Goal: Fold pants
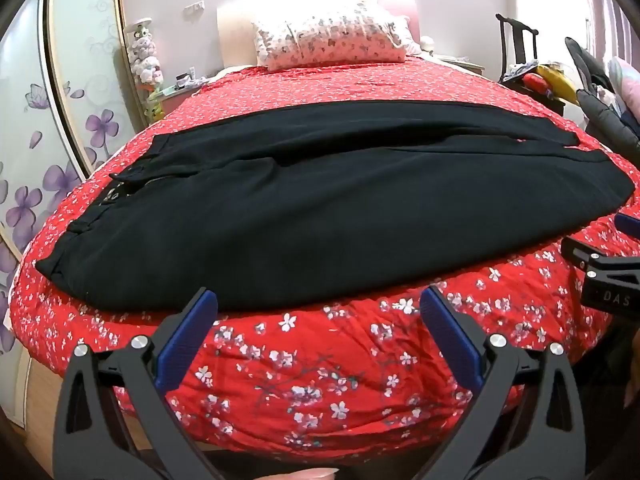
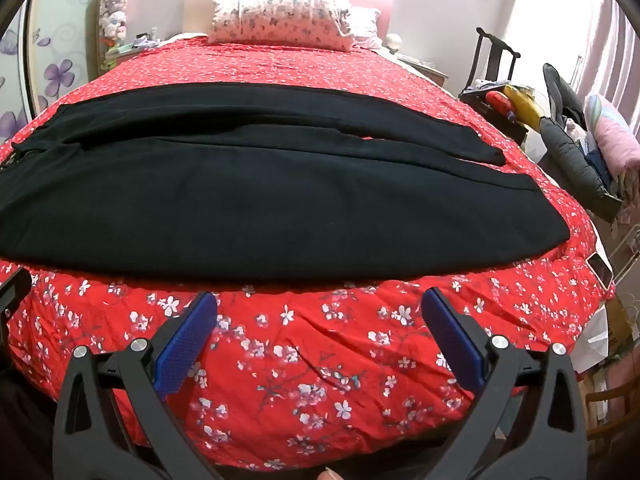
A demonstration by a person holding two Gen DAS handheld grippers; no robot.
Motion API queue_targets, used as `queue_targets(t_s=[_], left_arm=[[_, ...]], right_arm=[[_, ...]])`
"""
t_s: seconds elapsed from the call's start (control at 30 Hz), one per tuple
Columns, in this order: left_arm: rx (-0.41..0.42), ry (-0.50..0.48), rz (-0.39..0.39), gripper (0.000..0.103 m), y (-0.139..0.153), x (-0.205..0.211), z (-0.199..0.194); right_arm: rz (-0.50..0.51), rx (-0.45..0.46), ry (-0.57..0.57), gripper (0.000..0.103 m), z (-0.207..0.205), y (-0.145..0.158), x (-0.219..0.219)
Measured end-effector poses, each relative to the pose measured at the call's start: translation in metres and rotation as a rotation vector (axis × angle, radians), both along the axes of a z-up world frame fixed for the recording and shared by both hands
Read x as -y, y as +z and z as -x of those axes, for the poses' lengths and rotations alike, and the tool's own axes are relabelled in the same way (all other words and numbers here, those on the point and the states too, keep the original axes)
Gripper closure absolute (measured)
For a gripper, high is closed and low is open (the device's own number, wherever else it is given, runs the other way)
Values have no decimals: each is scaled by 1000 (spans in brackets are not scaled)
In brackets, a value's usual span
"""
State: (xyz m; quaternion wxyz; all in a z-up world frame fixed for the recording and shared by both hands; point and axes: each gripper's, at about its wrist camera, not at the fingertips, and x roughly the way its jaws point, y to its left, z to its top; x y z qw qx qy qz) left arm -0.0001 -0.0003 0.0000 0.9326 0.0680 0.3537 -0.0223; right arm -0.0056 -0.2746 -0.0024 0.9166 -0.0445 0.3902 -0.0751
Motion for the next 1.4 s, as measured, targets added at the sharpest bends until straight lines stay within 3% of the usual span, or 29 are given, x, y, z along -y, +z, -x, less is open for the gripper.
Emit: queue_targets(t_s=[1.4], left_arm=[[-10,0,4,2,0,0,0]], right_arm=[[-7,-6,0,1,-1,-3,2]])
